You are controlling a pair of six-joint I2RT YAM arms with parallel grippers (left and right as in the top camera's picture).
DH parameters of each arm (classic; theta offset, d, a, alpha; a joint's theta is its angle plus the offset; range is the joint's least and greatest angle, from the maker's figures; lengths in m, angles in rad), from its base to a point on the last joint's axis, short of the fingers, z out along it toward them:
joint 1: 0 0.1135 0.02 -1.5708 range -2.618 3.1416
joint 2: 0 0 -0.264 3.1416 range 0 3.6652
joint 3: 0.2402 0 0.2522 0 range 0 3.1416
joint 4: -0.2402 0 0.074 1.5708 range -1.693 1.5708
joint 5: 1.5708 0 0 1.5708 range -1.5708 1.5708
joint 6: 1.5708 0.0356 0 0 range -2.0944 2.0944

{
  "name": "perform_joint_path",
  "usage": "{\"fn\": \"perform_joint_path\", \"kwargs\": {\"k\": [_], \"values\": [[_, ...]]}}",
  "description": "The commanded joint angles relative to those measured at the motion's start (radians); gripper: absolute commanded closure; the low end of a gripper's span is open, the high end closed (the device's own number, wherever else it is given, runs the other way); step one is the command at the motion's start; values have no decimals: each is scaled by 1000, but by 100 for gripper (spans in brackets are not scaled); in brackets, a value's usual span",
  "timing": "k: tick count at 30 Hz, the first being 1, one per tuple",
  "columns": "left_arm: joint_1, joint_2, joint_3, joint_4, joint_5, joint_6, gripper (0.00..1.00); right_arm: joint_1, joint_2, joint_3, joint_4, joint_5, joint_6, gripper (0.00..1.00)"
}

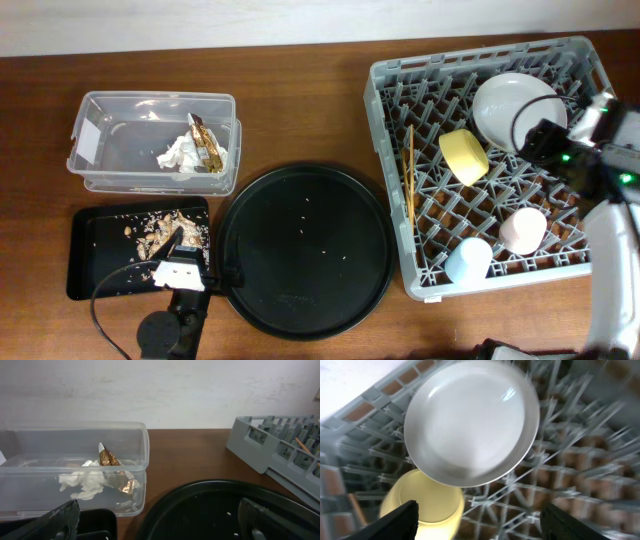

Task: Sort waste into correct bins and load items into the dishwasher rack
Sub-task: 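Open the right gripper and withdraw it from the white plate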

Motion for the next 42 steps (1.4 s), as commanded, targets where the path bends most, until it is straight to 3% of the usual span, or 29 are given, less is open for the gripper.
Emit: {"fn": "perform_joint_path", "kwargs": {"k": [1, 11, 14, 17, 21, 23, 25, 27, 32, 38, 42], "values": [[5, -6, -7, 1, 7, 13, 1, -109, 127, 3, 5, -321, 75, 22], [5, -6, -7, 1, 7, 13, 1, -139, 317, 3, 158, -322, 75, 24], [5, -6, -7, 1, 7, 13, 1, -138, 319, 3, 200, -315, 86, 38], [5, -6, -7, 1, 7, 13, 1, -137, 334, 3, 202, -239, 116, 30], [5, -6, -7, 1, 7, 13, 1, -137, 385, 3, 200, -232, 140, 30], [5, -6, -7, 1, 7, 13, 1, -137, 410, 3, 206, -232, 153, 41], [5, -6, -7, 1, 7, 13, 1, -137, 417, 3, 222, -232, 156, 64], [5, -6, -7, 1, 7, 13, 1, -137, 413, 3, 237, -236, 156, 81], [5, -6, -7, 1, 7, 13, 1, -138, 386, 3, 240, -240, 156, 96], [5, -6, -7, 1, 7, 13, 1, -135, 253, 3, 229, -338, 156, 96], [5, -6, -7, 1, 7, 13, 1, -111, 88, 3, 169, -263, 105, 96]]}}
